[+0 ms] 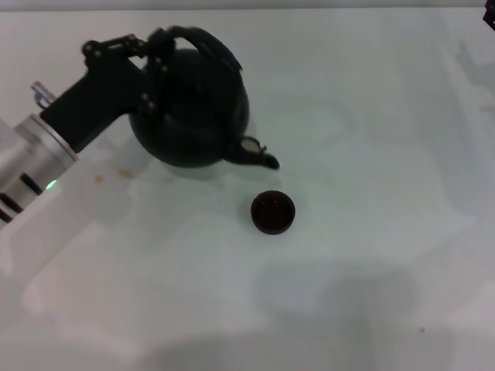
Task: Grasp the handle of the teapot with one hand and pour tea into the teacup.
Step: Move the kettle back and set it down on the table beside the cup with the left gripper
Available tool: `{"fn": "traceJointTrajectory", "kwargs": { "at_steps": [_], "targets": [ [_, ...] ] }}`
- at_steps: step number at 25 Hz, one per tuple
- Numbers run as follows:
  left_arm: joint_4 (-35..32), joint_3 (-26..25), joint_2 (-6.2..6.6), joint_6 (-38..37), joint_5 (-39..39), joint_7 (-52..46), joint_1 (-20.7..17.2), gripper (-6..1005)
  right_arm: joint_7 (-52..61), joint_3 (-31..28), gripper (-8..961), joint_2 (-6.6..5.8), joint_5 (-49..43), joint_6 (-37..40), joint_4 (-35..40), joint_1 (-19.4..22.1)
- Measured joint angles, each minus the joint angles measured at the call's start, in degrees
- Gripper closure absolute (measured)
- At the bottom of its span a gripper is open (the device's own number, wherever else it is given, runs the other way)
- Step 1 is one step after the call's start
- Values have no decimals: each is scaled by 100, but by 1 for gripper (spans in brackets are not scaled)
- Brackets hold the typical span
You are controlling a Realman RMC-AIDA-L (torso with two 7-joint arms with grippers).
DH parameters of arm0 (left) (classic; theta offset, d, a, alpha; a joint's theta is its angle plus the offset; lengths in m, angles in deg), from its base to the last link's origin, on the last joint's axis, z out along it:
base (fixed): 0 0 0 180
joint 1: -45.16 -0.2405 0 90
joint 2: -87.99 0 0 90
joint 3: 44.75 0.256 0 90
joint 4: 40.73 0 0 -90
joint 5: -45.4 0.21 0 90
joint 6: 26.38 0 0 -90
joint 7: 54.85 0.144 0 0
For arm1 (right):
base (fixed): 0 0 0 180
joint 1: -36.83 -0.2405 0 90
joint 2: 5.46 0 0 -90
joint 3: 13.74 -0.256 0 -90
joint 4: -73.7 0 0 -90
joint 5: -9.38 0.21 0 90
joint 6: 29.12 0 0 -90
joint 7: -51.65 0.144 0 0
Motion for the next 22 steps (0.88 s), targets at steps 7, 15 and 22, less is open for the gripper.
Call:
{"fn": "traceJointTrajectory", "kwargs": {
  "at_steps": [7,15,22],
  "targets": [
    [459,-15,-45,-279,-923,-1178,-202,890,0,0,123,-5,0,-1,0,-26],
    [1347,-95,-54,-514,-1661,-1366,-250,889,0,0,123,-19,0,16,36,-63],
    [1405,-217,-53,-515,-1615,-1348,-328,889,0,0,123,-18,0,54,37,-67]
  ]
}}
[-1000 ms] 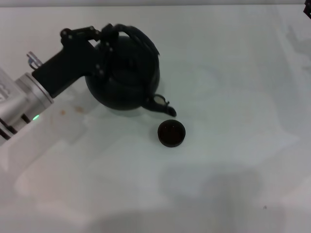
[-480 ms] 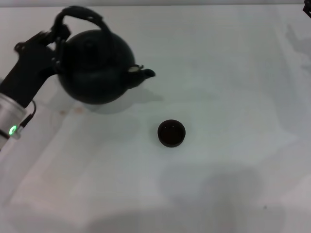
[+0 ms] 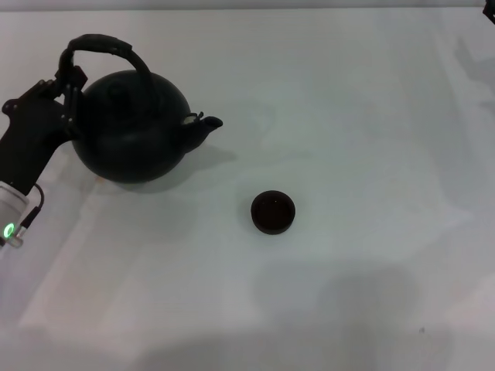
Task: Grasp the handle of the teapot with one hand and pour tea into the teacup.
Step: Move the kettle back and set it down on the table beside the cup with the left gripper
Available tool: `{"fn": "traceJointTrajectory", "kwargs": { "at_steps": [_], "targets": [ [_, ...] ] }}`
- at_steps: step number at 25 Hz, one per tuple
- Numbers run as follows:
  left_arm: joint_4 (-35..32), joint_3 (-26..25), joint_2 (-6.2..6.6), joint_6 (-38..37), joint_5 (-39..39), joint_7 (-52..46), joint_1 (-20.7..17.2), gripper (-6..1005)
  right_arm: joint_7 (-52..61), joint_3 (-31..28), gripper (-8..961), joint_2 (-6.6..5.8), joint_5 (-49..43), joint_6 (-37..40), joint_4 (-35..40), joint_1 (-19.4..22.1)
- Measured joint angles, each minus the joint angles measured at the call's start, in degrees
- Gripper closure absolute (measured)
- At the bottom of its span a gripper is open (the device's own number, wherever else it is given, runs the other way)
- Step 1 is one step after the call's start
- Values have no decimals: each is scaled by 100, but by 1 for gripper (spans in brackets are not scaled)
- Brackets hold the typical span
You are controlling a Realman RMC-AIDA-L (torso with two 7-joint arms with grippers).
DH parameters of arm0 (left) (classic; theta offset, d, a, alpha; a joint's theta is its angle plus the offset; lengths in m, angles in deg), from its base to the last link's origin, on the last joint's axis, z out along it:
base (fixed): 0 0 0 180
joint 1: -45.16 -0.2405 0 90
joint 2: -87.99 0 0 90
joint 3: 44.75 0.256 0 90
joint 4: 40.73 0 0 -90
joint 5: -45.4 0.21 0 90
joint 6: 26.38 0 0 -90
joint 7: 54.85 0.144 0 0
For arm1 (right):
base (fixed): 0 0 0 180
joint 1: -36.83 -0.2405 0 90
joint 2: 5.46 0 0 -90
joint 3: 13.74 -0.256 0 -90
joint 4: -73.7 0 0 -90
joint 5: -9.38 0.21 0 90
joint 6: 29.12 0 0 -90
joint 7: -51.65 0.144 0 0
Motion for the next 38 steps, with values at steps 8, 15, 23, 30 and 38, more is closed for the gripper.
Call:
{"fn": "traceJointTrajectory", "kwargs": {
  "at_steps": [8,15,23,30,38],
  "targets": [
    [2,-6,0,167,208,5,60,889,0,0,123,9,0,25,-25,-3],
    [-38,10,12,523,468,7,127,890,0,0,123,9,0,25,-28,-1],
    [-36,16,22,698,524,6,171,890,0,0,123,15,0,24,-28,13],
    [-52,20,27,765,636,2,147,892,0,0,123,18,0,16,-34,41],
    [-53,23,31,583,802,2,124,773,0,0,123,18,0,21,-37,43]
  ]
}}
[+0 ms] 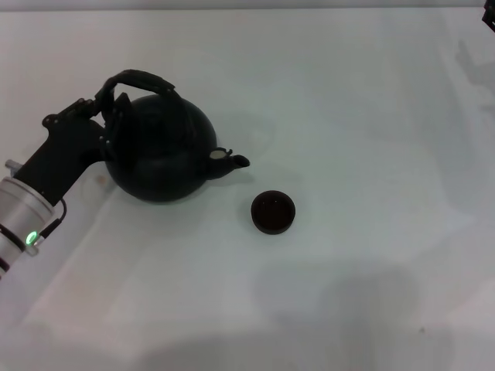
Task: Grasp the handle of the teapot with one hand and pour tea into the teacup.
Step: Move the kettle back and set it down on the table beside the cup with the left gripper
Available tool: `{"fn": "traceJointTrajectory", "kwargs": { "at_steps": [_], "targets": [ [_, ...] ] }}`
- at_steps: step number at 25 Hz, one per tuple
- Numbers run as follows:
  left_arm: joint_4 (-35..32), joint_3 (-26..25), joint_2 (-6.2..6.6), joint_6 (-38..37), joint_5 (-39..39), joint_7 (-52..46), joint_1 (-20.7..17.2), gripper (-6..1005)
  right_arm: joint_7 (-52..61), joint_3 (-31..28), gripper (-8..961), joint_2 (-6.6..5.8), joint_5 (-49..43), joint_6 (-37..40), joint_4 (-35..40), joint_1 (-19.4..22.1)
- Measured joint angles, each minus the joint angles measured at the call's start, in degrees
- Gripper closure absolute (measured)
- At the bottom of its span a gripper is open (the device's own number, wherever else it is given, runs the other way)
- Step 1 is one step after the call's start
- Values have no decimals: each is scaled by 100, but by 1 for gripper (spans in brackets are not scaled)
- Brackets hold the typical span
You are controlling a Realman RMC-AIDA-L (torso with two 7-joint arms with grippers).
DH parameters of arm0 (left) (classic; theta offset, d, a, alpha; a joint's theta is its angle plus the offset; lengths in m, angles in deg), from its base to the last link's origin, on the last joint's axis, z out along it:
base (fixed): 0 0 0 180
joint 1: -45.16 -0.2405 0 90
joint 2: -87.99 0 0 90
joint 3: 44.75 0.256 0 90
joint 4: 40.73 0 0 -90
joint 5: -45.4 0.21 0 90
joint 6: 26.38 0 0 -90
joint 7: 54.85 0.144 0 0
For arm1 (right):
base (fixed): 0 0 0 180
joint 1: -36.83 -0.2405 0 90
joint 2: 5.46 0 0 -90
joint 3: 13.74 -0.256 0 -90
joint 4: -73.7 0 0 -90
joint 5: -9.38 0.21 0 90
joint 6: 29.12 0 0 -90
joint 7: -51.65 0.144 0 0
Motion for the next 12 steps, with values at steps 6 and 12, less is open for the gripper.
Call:
{"fn": "traceJointTrajectory", "kwargs": {
  "at_steps": [6,12],
  "targets": [
    [0,-26,12,-348,34,0,-89,697,0,0,123,0,0,3,-8,7],
    [-8,-83,31,-669,-17,-4,-275,634,0,0,123,0,0,2,-10,7]
  ]
}}
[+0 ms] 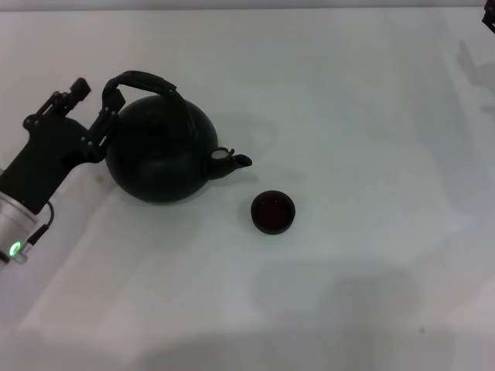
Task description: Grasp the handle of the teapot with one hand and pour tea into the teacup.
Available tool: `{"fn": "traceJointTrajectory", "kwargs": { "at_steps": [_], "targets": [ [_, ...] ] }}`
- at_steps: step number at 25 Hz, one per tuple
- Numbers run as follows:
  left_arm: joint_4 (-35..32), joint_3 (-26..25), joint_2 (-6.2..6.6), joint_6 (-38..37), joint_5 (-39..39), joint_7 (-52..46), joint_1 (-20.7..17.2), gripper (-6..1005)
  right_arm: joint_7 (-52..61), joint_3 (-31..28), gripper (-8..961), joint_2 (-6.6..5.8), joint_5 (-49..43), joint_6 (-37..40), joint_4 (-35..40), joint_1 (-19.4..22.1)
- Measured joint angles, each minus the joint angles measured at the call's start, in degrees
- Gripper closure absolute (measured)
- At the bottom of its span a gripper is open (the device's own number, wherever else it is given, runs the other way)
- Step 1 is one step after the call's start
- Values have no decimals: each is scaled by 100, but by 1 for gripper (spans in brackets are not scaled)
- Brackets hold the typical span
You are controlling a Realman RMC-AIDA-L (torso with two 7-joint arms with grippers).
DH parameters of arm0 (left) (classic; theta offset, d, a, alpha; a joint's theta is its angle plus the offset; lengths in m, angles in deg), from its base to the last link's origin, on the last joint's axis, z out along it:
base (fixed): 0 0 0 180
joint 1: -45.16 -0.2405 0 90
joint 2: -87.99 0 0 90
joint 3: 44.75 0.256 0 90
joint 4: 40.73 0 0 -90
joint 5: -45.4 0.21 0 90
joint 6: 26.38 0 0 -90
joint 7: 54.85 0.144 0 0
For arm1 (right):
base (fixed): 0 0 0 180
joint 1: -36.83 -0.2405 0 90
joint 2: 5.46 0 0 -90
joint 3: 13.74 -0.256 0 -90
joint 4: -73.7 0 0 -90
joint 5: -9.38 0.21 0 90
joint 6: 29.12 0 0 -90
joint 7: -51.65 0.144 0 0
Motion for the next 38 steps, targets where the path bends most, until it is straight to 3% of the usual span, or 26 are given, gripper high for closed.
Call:
{"fn": "traceJointTrajectory", "kwargs": {
  "at_steps": [9,13,14,24,38],
  "targets": [
    [-17,-243,18,-524,-19,-38,-402,344,0,0,124,0,0,-24,1,20],
    [-21,-674,17,-798,-25,-42,-586,170,0,0,124,0,0,-70,1,61],
    [-5,-1247,17,-915,-29,-47,-725,135,0,0,124,0,0,-113,1,95],
    [41,-2834,30,-807,-45,-48,-899,138,0,0,124,0,0,-256,-69,174],
    [126,-2904,43,-679,-311,-49,-852,137,0,0,124,0,0,-403,-78,226]
  ]
}}
